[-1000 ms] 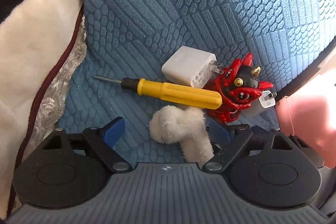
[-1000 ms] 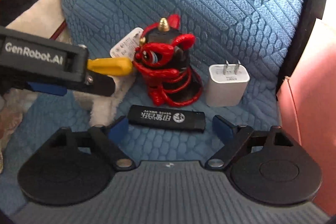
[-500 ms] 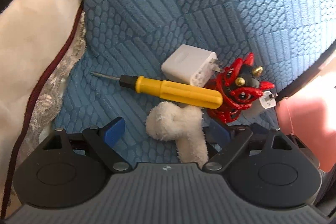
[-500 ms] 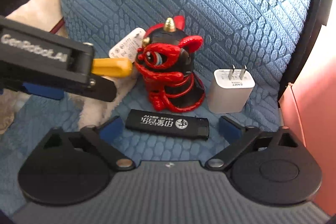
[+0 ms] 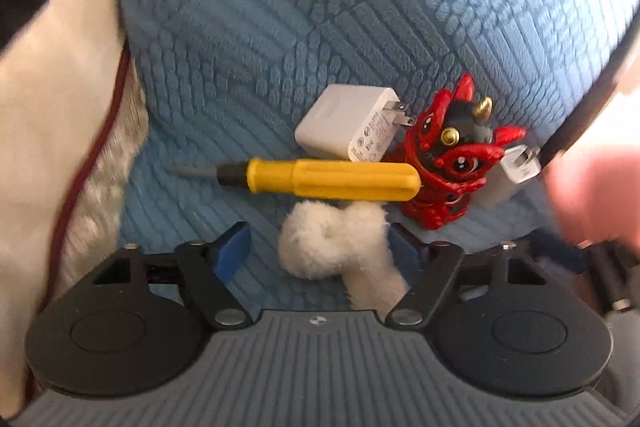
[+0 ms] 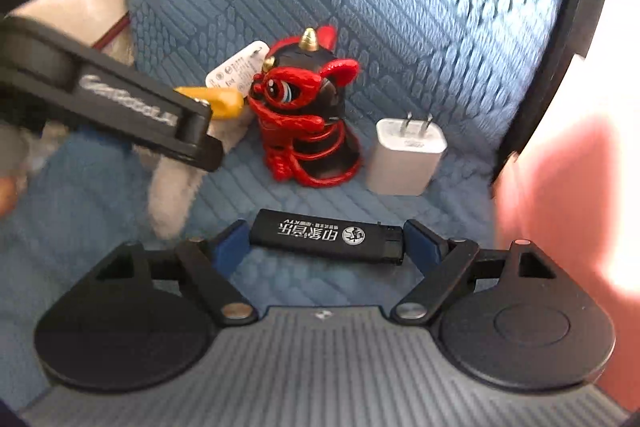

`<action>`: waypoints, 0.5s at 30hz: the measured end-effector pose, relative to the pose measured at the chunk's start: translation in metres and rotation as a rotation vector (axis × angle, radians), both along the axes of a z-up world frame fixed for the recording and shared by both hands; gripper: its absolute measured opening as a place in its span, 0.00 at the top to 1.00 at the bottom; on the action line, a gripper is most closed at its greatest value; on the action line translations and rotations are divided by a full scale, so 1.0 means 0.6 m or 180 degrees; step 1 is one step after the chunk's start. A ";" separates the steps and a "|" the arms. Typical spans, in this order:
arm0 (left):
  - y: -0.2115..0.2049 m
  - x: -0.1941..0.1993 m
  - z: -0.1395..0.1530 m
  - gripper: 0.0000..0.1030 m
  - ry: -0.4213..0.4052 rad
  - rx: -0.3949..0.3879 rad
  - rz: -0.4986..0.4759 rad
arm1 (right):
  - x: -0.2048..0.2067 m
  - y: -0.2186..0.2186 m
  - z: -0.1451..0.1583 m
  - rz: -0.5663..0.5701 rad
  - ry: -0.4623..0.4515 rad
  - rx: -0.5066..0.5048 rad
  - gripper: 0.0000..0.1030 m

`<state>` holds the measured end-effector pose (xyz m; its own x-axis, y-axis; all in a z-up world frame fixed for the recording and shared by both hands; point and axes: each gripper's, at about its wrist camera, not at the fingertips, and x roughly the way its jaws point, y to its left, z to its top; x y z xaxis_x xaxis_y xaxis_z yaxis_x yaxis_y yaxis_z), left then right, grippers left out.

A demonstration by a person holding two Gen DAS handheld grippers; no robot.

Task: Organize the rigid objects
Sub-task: 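Lower the left tool onto the white plush toy while the right tool approaches the black USB stick, then close the left tool on the white plush toy while the right tool grasps the black USB stick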

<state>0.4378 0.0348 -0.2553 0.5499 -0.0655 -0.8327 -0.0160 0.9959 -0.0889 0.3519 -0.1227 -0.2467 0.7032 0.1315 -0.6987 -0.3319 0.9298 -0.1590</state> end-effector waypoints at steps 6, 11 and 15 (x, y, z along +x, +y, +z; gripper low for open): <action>-0.029 0.007 -0.010 0.38 0.0007 0.0107 -0.0122 | -0.009 -0.024 0.005 0.0001 0.0170 0.0153 0.17; -0.040 0.007 -0.019 0.43 -0.0004 0.0045 -0.0046 | -0.017 -0.036 0.009 0.0000 0.0300 0.0189 0.16; -0.043 0.007 -0.014 0.47 0.0002 0.0049 -0.0105 | -0.010 -0.043 0.011 -0.0072 0.0410 0.0306 0.16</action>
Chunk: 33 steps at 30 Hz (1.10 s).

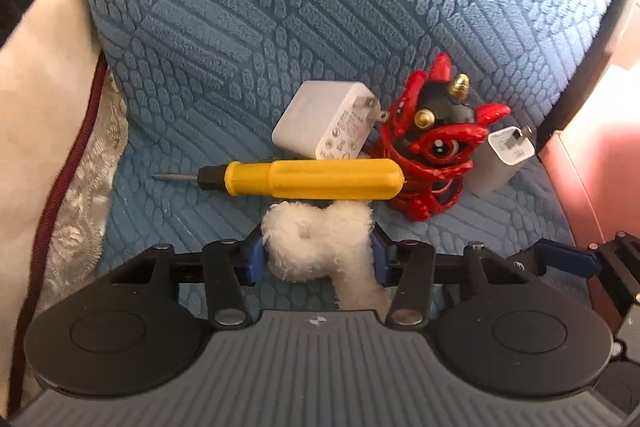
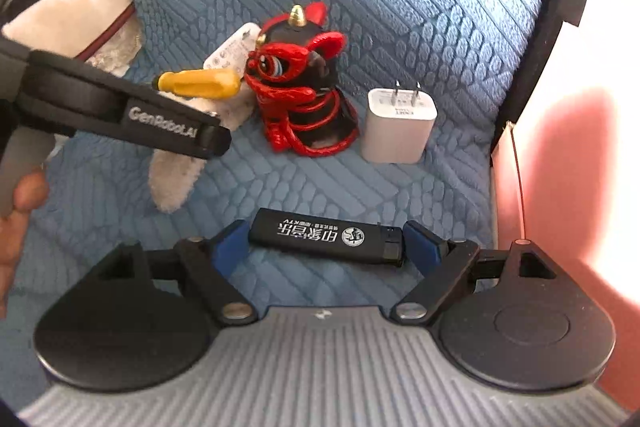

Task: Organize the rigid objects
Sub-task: 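Close the left tool on the white plush toy while the right tool grasps the black USB stick, then carry the plush toy and USB stick with both tools over the pink box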

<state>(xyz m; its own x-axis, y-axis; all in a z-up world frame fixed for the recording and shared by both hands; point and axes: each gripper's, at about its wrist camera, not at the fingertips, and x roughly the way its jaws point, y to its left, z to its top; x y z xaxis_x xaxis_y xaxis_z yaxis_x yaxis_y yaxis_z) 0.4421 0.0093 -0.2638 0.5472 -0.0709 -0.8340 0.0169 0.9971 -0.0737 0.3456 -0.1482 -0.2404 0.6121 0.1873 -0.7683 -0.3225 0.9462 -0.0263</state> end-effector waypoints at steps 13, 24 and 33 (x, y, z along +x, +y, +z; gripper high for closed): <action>0.001 -0.046 0.027 0.49 -0.0024 -0.0252 -0.0013 | -0.058 -0.021 0.042 -0.0109 -0.0147 0.0162 0.17; 0.028 -0.139 0.069 0.49 -0.0082 -0.0481 0.0146 | -0.108 -0.031 0.076 -0.0225 -0.0140 0.0336 0.17; 0.037 -0.241 0.136 0.49 -0.0255 -0.0531 0.0265 | -0.185 -0.010 0.108 -0.0022 -0.0232 0.0192 0.17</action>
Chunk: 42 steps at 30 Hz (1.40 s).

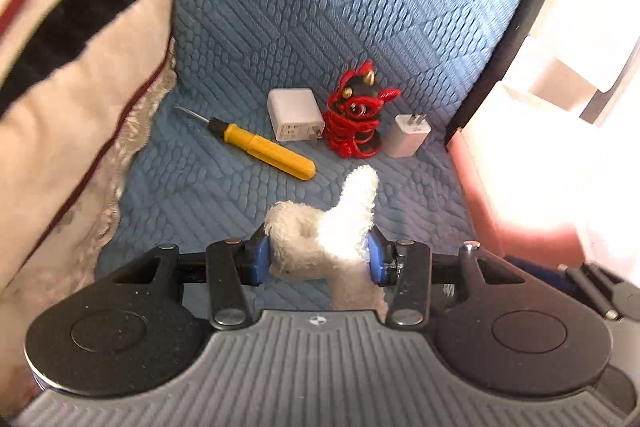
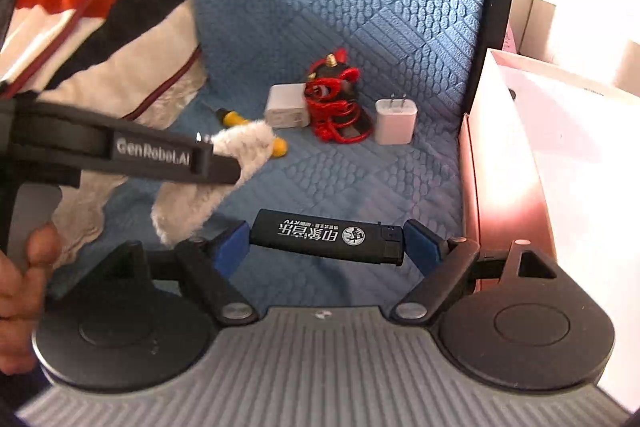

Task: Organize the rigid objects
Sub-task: 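Carry the plush toy and USB stick with both tools over the pink box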

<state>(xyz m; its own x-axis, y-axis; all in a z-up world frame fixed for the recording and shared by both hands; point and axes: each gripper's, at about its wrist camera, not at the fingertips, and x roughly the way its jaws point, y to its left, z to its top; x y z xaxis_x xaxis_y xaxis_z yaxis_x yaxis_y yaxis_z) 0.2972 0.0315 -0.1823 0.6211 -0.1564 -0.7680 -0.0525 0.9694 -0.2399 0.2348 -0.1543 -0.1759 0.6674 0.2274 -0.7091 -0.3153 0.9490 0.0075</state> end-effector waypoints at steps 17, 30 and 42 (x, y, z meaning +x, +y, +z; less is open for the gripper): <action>0.006 -0.091 0.128 0.49 -0.0222 -0.0376 0.0213 | -0.059 -0.045 0.130 -0.0050 -0.0174 0.0150 0.17; -0.091 -0.075 0.256 0.49 -0.0580 -0.0398 0.0078 | -0.049 -0.123 0.261 -0.0094 -0.0605 0.0206 0.17; -0.201 -0.059 0.323 0.49 -0.0822 -0.0439 -0.0077 | -0.049 -0.220 0.324 -0.0212 -0.0785 0.0221 0.17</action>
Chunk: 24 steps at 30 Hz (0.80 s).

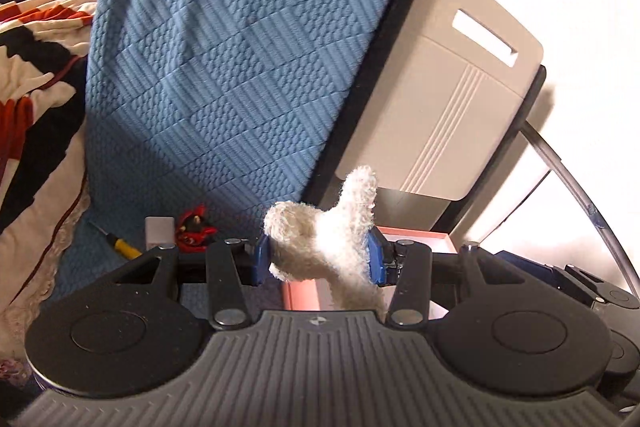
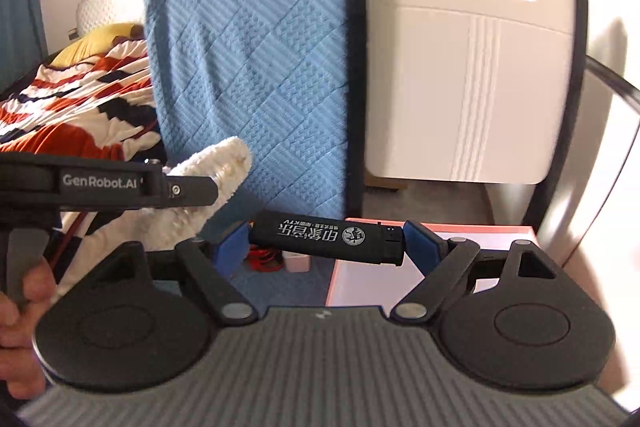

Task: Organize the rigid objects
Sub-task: 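Carry the plush toy and USB stick with both tools over the pink box, then open both tools to drop the plush toy and USB stick into the box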

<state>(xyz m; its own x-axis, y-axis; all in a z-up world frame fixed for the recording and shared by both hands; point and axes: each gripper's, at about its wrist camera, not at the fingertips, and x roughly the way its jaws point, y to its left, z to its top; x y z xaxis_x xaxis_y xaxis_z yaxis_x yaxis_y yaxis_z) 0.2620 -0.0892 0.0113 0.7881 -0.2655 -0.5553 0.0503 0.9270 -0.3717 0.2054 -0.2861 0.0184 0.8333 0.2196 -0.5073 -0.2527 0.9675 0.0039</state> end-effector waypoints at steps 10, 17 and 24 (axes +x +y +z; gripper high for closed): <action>-0.089 0.020 -0.023 0.49 0.0050 0.0011 -0.0177 | 0.007 -0.090 -0.024 -0.0244 0.0089 0.0007 0.17; -0.145 0.038 -0.089 0.49 0.0248 0.0086 -0.0260 | 0.022 -0.143 -0.090 -0.0418 0.0329 -0.0034 0.17; -0.192 0.059 -0.170 0.49 0.0548 0.0186 -0.0323 | 0.044 -0.195 -0.161 -0.0545 0.0632 -0.0056 0.17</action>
<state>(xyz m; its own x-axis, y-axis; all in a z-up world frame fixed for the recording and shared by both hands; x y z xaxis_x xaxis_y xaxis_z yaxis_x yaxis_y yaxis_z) 0.2977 -0.2046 -0.0907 0.6511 -0.3019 -0.6964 0.0848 0.9407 -0.3285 0.2318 -0.4033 -0.0785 0.7413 0.0738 -0.6671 -0.0813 0.9965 0.0198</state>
